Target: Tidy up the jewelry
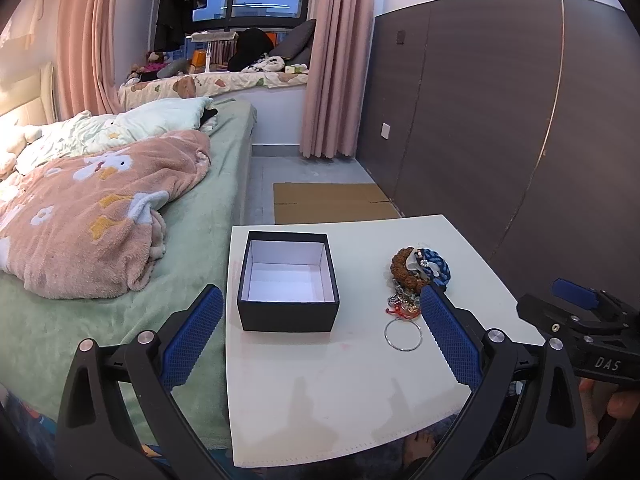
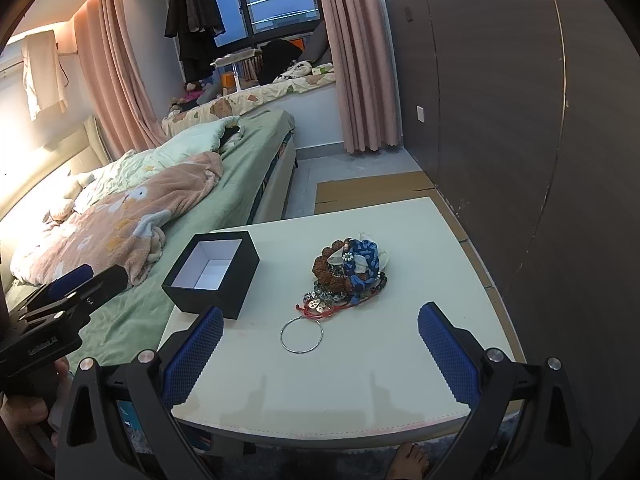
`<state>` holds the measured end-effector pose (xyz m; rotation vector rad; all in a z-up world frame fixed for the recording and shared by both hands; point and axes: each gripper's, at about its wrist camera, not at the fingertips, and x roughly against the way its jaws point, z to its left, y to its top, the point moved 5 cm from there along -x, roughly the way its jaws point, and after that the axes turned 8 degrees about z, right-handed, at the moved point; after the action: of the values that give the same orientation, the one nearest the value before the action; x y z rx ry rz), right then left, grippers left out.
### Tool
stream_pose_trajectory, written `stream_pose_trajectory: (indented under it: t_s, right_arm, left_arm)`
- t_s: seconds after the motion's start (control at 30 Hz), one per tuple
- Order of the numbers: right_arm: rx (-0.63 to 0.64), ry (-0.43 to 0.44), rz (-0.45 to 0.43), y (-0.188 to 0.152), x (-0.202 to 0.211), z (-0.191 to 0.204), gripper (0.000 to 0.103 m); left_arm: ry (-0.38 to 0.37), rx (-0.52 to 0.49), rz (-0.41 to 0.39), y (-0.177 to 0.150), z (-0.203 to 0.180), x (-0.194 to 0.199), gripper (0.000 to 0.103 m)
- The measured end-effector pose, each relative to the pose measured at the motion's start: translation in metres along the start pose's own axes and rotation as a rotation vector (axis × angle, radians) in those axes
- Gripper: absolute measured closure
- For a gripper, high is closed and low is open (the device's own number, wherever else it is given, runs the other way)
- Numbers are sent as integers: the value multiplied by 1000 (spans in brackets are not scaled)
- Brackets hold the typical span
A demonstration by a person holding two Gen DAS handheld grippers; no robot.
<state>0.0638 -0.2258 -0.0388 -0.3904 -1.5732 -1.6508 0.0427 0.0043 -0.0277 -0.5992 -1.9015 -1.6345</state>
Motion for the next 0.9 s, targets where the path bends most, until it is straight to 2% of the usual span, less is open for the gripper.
stream_pose_trajectory:
  t_s: [0.9]
  right_arm:
    - [-46,12,-2,5,-6,-11,7]
  left_arm:
    - [-28,7,-7,6,-4,-2,5]
